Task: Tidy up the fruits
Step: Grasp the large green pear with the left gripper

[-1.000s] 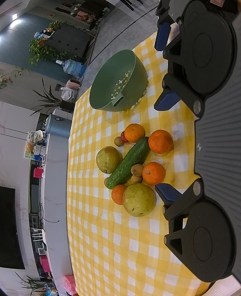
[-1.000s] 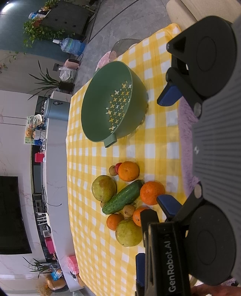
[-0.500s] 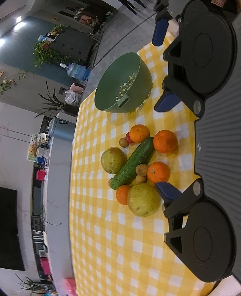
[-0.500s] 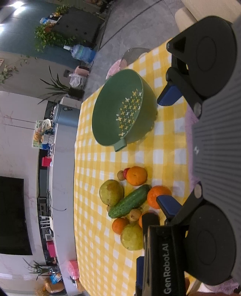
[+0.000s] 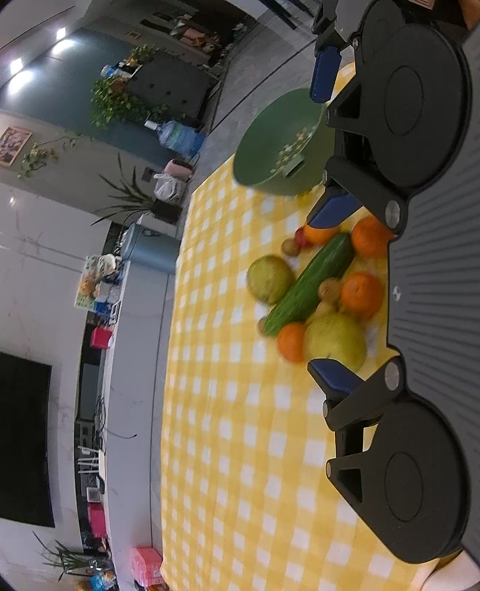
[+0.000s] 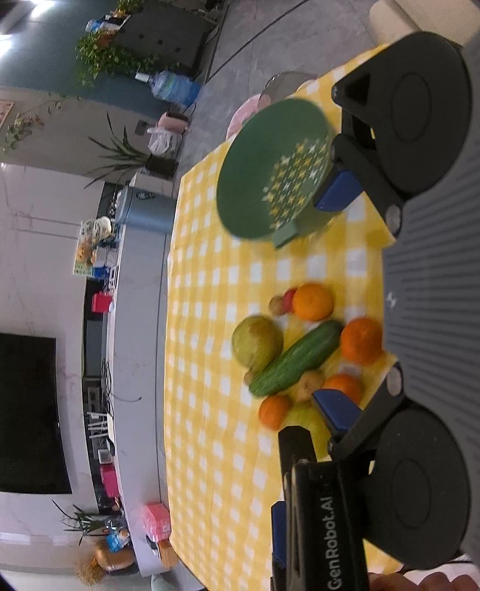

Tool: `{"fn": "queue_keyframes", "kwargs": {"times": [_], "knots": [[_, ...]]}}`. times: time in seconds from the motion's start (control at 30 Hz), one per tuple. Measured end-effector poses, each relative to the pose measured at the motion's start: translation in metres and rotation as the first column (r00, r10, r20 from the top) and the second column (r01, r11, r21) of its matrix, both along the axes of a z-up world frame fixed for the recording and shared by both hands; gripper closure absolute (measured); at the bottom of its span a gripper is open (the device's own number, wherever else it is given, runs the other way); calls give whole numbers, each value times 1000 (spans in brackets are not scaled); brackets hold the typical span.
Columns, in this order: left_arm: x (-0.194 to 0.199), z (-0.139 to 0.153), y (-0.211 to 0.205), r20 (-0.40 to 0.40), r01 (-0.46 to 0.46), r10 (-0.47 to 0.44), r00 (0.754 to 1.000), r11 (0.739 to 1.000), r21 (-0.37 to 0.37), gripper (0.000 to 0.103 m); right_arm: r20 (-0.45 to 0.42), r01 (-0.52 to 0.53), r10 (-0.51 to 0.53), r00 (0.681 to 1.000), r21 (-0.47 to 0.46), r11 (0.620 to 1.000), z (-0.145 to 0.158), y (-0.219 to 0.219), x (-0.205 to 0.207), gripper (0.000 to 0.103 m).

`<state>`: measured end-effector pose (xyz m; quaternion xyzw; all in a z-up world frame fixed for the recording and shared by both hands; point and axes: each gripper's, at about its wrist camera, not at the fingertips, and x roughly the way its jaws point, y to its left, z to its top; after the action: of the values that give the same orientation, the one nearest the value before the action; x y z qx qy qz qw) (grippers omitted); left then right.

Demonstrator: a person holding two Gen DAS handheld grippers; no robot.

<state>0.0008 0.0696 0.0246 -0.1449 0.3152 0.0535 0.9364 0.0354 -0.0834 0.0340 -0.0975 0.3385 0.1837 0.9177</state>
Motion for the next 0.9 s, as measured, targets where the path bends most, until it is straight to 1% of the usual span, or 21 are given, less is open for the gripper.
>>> {"fn": "queue_keyframes", "kwargs": {"times": [0.07, 0.17, 0.27, 0.3, 0.33, 0.37, 0.4, 0.43, 0.5, 0.57, 0.63, 0.67, 0.73, 0.8, 0.83, 0.87, 0.9], "knots": [[0, 2, 14, 8, -16, 16, 1000, 1000, -12, 9, -6, -17, 17, 1000, 16, 1000, 3, 11, 3, 5], [0, 2, 37, -4, -43, 43, 999, 998, -46, 9, -6, -43, 43, 999, 50, 998, 5, 25, 8, 5], [3, -5, 56, -32, -24, 22, 999, 997, -74, 9, -32, -63, 65, 997, 76, 995, -2, 33, 13, 5], [5, -7, 61, -38, -16, 13, 999, 996, -83, 9, -53, -61, 66, 996, 89, 994, -7, 34, 16, 7], [7, -12, 66, -47, -14, 10, 999, 996, -92, 9, -89, -48, 58, 994, 111, 993, -13, 33, 20, 15], [6, -15, 70, -54, -15, 10, 999, 995, -96, 9, -142, -11, 32, 989, 141, 990, -22, 31, 27, 20], [8, -20, 74, -63, -14, 7, 998, 995, -101, 9, -204, 36, 0, 979, 175, 984, -31, 26, 35, 34], [10, -25, 77, -72, -11, 3, 997, 994, -105, 9, -257, 81, -26, 966, 205, 975, -40, 20, 41, 42], [11, -34, 83, -80, 1, -11, 997, 993, -119, 10, -346, 175, -81, 935, 250, 952, -56, 6, 51, 42], [13, -42, 86, -78, 26, -36, 996, 991, -135, 10, -419, 267, -144, 897, 251, 931, -70, -4, 59, 41], [15, -50, 88, -82, 31, -44, 996, 989, -147, 10, -488, 303, -141, 861, 271, 914, -81, -9, 67, 41], [17, -54, 88, -85, 32, -45, 995, 988, -150, 10, -504, 303, -130, 854, 278, 911, -87, -10, 68, 41], [19, -61, 87, -85, 41, -54, 995, 988, -148, 10, -503, 285, -123, 855, 259, 923, -90, -4, 70, 41], [17, -66, 82, -55, 73, -81, 995, 989, -125, 10, -495, 267, -126, 860, 225, 937, -94, 5, 72, 43], [15, -68, 77, -25, 112, -115, 993, 990, -89, 9, -497, 255, -120, 860, 213, 943, -98, 7, 72, 52], [13, -69, 71, -1, 154, -155, 988, 987, -42, 9, -504, 242, -111, 857, 203, 949, -101, 11, 73, 54], [11, -71, 62, 20, 194, -194, 981, 981, 25, 9, -477, 227, -112, 872, 191, 955, -100, 14, 71, 58]]}}
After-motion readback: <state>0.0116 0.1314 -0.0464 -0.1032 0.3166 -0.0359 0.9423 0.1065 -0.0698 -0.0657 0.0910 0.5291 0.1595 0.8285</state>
